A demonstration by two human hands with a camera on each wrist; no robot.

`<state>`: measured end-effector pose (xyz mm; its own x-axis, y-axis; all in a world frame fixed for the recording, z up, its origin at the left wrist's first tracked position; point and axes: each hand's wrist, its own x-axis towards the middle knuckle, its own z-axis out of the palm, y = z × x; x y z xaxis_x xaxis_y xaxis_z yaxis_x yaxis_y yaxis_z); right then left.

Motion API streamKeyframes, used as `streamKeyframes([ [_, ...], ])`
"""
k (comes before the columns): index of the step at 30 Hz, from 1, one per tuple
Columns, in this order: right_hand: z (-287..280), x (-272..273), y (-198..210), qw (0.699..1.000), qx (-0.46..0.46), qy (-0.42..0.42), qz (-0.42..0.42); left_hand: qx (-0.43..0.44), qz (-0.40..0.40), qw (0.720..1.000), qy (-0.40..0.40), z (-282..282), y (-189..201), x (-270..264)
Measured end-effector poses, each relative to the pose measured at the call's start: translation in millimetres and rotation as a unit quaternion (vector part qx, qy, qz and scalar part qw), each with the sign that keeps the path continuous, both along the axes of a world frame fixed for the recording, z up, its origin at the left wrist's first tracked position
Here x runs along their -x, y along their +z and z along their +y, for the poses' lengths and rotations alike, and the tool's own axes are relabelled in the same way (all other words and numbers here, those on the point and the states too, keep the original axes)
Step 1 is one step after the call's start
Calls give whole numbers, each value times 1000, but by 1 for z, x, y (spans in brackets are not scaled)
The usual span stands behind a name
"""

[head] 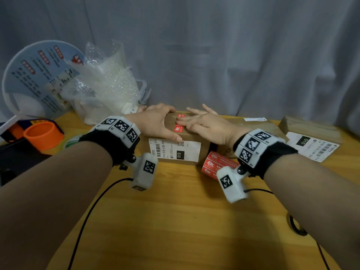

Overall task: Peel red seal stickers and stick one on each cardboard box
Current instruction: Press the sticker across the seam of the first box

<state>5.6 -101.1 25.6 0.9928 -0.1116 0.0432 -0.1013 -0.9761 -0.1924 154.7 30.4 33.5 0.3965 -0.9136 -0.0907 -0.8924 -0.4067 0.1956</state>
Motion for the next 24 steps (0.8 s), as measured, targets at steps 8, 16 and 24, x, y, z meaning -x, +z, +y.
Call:
streamKeyframes([
  [8, -8, -26, 6, 995, 41, -62, 68, -2, 10, 1000, 3, -2, 0, -2],
  [16, 5, 3, -4, 998, 10, 41, -37, -12, -17, 1000, 9, -3, -2, 1],
  [24, 10, 16, -9, 997, 14, 63, -49, -3, -47, 999, 13, -1, -1, 9],
])
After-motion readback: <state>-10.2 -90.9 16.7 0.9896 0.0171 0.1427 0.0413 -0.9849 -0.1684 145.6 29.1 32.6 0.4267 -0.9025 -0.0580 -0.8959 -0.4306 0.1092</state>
